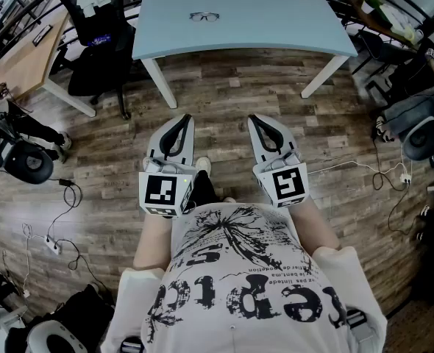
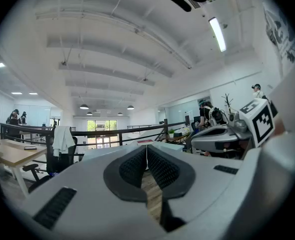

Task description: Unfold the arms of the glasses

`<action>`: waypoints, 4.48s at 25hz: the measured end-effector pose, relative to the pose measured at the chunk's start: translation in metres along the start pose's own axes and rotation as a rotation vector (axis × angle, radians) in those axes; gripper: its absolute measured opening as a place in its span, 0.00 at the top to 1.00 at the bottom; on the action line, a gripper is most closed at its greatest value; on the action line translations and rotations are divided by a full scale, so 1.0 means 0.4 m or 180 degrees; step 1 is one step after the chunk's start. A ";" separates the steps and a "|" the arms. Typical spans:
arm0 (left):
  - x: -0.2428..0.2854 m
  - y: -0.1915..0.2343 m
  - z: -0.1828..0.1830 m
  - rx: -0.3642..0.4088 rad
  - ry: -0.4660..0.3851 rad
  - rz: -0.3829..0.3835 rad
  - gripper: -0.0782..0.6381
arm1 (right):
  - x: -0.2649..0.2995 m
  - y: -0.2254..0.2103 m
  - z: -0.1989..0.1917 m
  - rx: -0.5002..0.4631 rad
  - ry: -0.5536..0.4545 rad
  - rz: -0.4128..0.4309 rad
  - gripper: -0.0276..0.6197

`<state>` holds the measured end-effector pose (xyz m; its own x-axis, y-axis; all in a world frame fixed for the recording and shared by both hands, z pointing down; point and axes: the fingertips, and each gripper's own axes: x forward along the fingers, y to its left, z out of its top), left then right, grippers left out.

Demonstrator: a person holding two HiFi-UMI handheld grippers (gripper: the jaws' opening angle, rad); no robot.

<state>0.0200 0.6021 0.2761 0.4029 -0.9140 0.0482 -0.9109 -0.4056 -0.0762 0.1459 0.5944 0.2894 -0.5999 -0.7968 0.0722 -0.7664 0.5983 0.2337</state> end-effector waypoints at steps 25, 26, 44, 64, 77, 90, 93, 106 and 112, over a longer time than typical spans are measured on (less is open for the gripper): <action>0.287 0.226 -0.078 -0.0191 0.0170 -0.0180 0.87 | 0.325 -0.113 -0.083 0.0219 0.0227 -0.0146 0.94; 0.315 0.256 -0.078 -0.0190 0.0168 -0.0197 0.87 | 0.363 -0.123 -0.080 0.0205 0.0230 -0.0158 0.94; 0.725 0.660 -0.140 -0.0303 0.0297 -0.0234 0.87 | 0.918 -0.296 -0.132 0.0249 0.0434 -0.0210 0.94; 1.421 0.783 -0.131 -0.0208 0.0522 0.0323 0.87 | 1.431 -0.855 -0.268 0.0209 0.0485 0.0492 0.94; 1.598 0.845 -0.266 -0.0396 0.0862 0.0096 0.87 | 1.594 -0.861 -0.538 0.0310 0.1642 0.1040 0.94; 1.629 0.919 -0.413 -0.0422 0.1149 -0.0356 0.87 | 1.635 -0.763 -0.771 -0.0621 0.2930 0.1727 0.83; 1.631 0.929 -0.443 -0.0421 0.1231 -0.0416 0.87 | 1.646 -0.747 -0.793 -0.0913 0.3005 0.1901 0.82; 1.632 0.920 -0.531 -0.0330 0.1571 -0.0602 0.87 | 1.667 -0.720 -0.834 -0.1518 0.3163 0.2421 0.89; 1.645 0.886 -0.604 0.0178 0.1984 -0.1005 0.86 | 1.673 -0.707 -0.836 -0.1459 0.3097 0.2479 0.90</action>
<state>-0.0592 -0.1397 0.5215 0.5060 -0.5812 0.6373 -0.7460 -0.6658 -0.0148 0.0380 -0.1366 0.5959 -0.2894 -0.1116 0.9507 -0.0383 0.9937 0.1050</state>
